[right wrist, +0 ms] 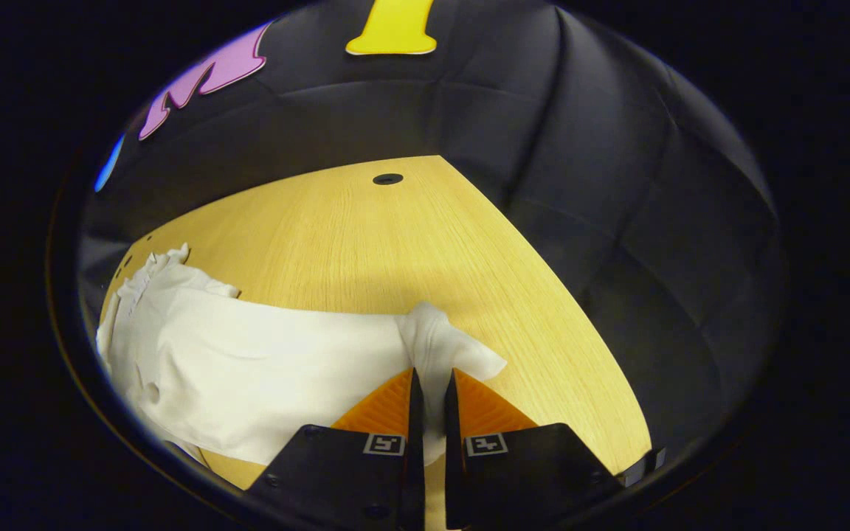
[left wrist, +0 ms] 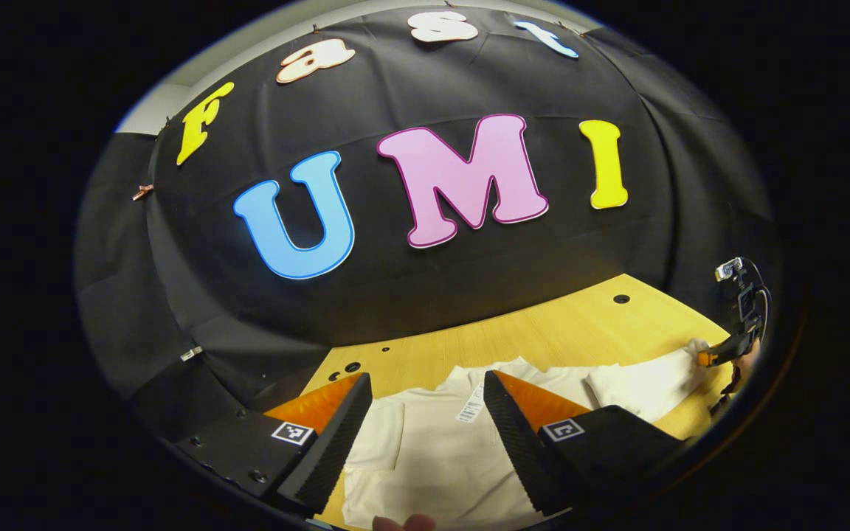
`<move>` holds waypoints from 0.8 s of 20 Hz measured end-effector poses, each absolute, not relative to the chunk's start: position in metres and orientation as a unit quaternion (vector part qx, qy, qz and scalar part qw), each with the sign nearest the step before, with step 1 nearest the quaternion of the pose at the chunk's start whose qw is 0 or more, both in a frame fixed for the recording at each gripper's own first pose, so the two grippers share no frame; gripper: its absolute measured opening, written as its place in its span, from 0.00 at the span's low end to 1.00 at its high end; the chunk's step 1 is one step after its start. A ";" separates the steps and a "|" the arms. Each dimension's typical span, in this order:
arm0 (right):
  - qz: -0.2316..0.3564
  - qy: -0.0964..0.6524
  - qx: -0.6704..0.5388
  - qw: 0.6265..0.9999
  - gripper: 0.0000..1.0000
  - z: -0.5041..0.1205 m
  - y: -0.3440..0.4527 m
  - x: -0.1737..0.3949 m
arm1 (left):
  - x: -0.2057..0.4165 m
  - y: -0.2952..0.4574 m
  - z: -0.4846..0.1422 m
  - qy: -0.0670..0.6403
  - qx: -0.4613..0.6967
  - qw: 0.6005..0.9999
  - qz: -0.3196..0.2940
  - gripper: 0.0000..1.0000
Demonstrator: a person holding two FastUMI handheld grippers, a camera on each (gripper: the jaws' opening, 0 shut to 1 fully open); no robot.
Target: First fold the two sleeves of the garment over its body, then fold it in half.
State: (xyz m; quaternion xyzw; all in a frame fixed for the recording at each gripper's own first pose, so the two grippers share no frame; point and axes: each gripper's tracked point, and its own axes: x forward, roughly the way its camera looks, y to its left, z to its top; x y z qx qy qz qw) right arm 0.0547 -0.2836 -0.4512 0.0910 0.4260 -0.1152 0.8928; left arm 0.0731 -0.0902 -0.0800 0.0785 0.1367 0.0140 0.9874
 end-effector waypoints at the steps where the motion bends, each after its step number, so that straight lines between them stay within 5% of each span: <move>1: -0.121 0.423 0.096 0.893 0.15 -0.446 -0.285 0.050 | 0.071 -0.088 -0.080 0.136 0.079 0.988 0.012 0.96; 16: -0.162 0.335 0.096 0.923 0.15 -0.308 -0.197 -0.021 | 0.051 -0.017 -0.082 0.103 0.044 0.992 -0.051 0.97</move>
